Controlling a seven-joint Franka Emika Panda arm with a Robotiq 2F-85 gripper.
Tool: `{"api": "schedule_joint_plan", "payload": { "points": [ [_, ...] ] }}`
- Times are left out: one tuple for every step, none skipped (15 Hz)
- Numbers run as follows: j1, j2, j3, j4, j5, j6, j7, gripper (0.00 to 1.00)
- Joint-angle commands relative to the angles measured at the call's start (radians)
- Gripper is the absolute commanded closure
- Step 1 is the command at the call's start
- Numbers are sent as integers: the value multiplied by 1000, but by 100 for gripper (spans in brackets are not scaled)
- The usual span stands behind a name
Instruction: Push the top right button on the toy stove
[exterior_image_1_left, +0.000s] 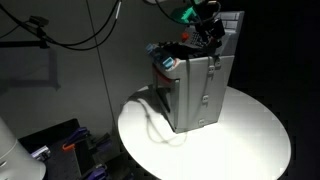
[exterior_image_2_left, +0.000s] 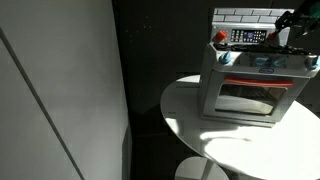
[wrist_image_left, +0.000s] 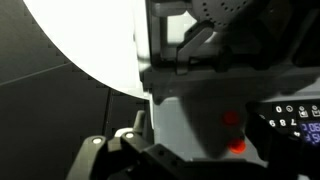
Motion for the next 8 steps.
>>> {"api": "schedule_joint_plan", "payload": {
  "points": [
    [0,39,-8,54,-8,3,40,0],
    [0,44,-10,60,-8,5,43,0],
    [0,49,-11,65,-7,7,45,0],
    [0,54,-12,70,-4,9,45,0],
    [0,58,-12,75,-2,11,46,0],
    [0,61,-12,79,0,12,46,0],
    [0,64,-12,83,2,13,45,0],
    [0,67,-12,87,3,13,45,0]
  ]
}}
